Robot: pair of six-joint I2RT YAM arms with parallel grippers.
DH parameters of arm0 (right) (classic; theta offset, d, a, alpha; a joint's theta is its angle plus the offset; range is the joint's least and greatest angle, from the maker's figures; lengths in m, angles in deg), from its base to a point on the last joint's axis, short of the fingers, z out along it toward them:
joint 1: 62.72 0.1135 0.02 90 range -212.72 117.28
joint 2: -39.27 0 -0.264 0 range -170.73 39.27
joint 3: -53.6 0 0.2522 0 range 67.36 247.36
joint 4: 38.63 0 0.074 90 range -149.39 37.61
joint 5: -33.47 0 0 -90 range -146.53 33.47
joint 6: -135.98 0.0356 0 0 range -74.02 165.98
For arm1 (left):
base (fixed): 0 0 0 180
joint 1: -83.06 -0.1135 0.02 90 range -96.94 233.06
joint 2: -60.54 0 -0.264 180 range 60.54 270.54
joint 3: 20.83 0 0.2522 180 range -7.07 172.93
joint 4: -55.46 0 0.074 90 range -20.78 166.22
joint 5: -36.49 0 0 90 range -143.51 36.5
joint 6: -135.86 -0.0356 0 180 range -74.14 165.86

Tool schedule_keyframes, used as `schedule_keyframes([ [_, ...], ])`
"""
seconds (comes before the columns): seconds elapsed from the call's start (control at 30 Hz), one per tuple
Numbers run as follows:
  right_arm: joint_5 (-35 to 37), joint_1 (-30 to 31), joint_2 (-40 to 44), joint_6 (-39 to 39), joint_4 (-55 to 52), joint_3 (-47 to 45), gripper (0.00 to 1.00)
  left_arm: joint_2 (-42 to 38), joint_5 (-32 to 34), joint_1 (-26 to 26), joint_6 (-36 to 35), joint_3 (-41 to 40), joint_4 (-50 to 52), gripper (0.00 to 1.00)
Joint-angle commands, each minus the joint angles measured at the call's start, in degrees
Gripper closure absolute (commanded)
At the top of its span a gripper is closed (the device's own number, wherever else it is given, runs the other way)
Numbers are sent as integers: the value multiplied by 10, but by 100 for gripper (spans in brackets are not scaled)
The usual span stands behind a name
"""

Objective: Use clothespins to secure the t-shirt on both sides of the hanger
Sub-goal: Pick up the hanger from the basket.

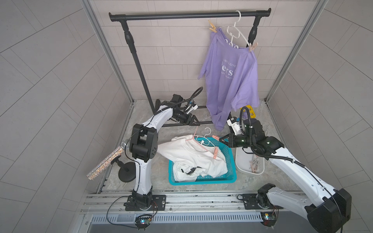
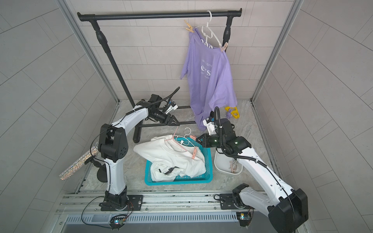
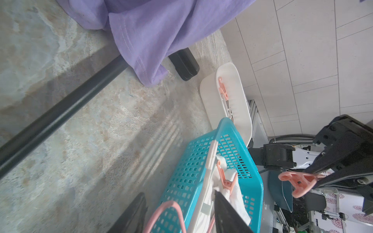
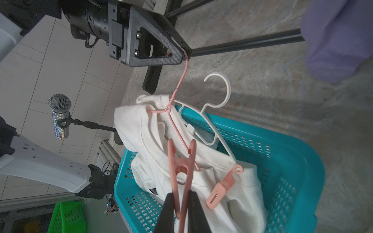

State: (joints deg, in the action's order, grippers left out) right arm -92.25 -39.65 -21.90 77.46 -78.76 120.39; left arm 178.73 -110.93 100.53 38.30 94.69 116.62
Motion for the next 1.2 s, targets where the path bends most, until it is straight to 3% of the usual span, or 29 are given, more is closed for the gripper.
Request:
schedule_keyframes([
  [0.0, -3, -3, 3, -4, 10, 3, 100, 14, -31, -3, -12, -8, 15, 44],
  [0.37, -4, -3, 5, -1, 14, 3, 100, 21, -50, 2, -14, -15, 14, 49],
  [0.8, 0, -4, 20, 2, 10, 0, 100, 7, -71, 9, -12, -20, 8, 72],
  [1.17, 1, -5, 24, 1, 2, 6, 100, -44, -75, 15, 25, -51, -39, 84],
])
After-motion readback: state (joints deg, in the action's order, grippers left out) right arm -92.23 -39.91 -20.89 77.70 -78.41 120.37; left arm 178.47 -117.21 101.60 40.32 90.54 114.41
